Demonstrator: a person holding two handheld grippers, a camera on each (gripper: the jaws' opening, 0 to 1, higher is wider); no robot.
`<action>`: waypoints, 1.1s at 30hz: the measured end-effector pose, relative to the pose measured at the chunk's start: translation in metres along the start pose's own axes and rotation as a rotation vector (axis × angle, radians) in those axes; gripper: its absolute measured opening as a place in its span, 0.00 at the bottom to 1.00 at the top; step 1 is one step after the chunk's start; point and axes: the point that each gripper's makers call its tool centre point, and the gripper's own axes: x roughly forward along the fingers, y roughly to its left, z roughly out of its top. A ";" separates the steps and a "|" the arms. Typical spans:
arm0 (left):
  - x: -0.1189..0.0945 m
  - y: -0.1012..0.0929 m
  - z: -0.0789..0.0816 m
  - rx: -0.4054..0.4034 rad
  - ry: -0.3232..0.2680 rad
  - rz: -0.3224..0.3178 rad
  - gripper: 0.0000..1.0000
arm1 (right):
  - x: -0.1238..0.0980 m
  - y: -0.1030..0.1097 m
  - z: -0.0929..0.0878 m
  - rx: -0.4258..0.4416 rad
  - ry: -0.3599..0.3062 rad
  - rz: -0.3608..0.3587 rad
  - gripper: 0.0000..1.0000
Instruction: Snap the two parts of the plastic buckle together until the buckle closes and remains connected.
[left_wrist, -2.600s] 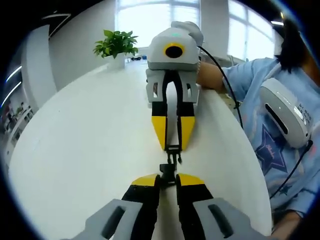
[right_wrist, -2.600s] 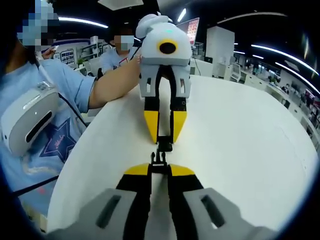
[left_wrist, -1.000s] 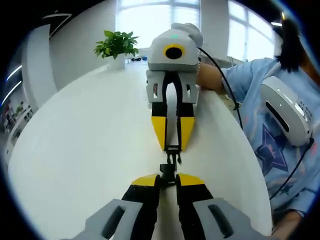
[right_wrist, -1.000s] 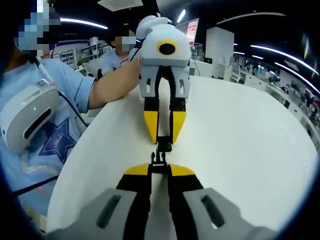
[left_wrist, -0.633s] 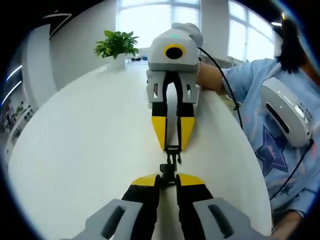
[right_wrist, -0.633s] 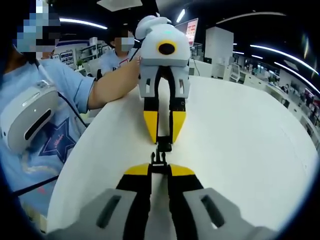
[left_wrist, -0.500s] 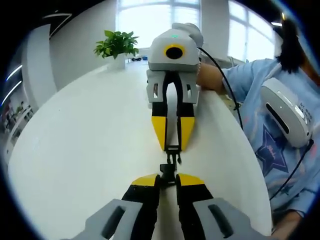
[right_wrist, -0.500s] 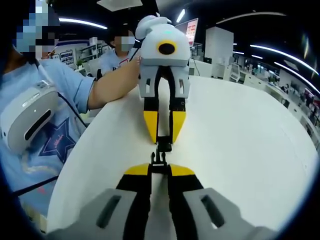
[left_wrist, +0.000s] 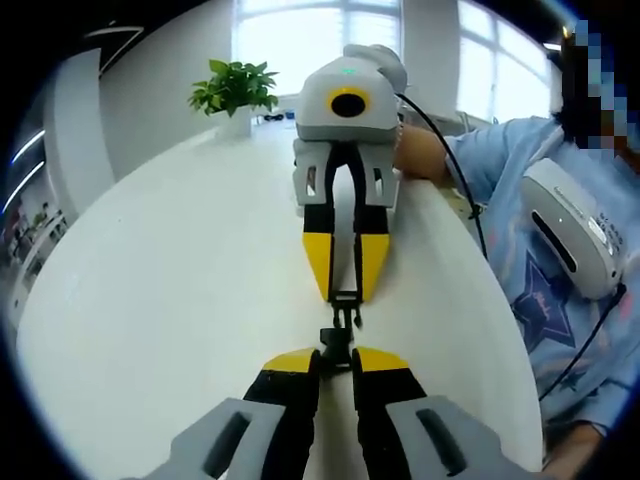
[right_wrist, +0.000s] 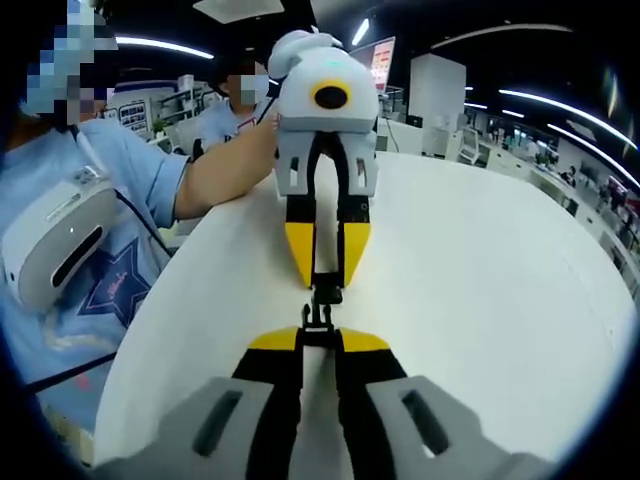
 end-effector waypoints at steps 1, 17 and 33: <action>0.000 0.000 0.000 -0.001 0.001 0.001 0.13 | 0.000 0.000 0.000 -0.001 0.001 -0.001 0.12; 0.002 -0.003 0.001 0.002 0.008 0.002 0.12 | 0.000 -0.001 0.000 0.003 0.012 -0.014 0.12; 0.003 -0.008 0.002 0.024 0.016 -0.009 0.13 | 0.000 -0.002 0.000 0.007 0.002 -0.011 0.12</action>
